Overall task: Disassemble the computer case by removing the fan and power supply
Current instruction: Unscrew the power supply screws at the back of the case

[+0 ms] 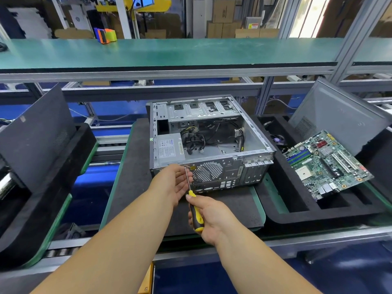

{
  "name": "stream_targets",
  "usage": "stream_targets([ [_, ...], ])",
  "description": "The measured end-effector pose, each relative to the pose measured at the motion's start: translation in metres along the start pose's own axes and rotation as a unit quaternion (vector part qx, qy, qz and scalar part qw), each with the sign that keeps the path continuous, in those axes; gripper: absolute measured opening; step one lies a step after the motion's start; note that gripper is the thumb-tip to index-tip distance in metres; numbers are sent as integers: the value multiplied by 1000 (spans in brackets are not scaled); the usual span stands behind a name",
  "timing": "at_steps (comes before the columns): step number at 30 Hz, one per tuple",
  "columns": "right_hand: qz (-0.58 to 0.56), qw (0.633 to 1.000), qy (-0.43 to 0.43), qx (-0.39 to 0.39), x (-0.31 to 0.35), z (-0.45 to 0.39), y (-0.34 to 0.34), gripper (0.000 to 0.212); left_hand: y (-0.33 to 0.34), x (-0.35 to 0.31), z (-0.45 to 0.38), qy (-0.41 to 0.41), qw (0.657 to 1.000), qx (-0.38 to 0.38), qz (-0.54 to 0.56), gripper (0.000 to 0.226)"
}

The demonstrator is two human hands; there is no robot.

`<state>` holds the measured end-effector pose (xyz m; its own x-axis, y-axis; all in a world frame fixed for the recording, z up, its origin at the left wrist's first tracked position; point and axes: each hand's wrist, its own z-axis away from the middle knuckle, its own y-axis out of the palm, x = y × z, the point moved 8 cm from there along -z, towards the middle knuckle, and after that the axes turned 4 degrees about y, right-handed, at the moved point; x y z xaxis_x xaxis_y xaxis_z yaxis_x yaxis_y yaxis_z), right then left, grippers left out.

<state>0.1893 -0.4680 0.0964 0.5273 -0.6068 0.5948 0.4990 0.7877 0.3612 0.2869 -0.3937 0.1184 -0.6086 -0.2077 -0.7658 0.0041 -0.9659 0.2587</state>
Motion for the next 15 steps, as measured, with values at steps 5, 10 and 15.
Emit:
stream_targets([
  [5, 2, 1000, 4, -2, 1, 1, -2, 23, 1, 1, -2, 5, 1000, 5, -2, 13],
  [10, 9, 1000, 6, 3, 1, 0, -5, 26, 0, 2, -3, 17, 1000, 11, 0, 13],
  [15, 79, 996, -34, 16, 9, 0, -15, 21, -1, 1, -1, 39, 999, 14, -13, 13],
])
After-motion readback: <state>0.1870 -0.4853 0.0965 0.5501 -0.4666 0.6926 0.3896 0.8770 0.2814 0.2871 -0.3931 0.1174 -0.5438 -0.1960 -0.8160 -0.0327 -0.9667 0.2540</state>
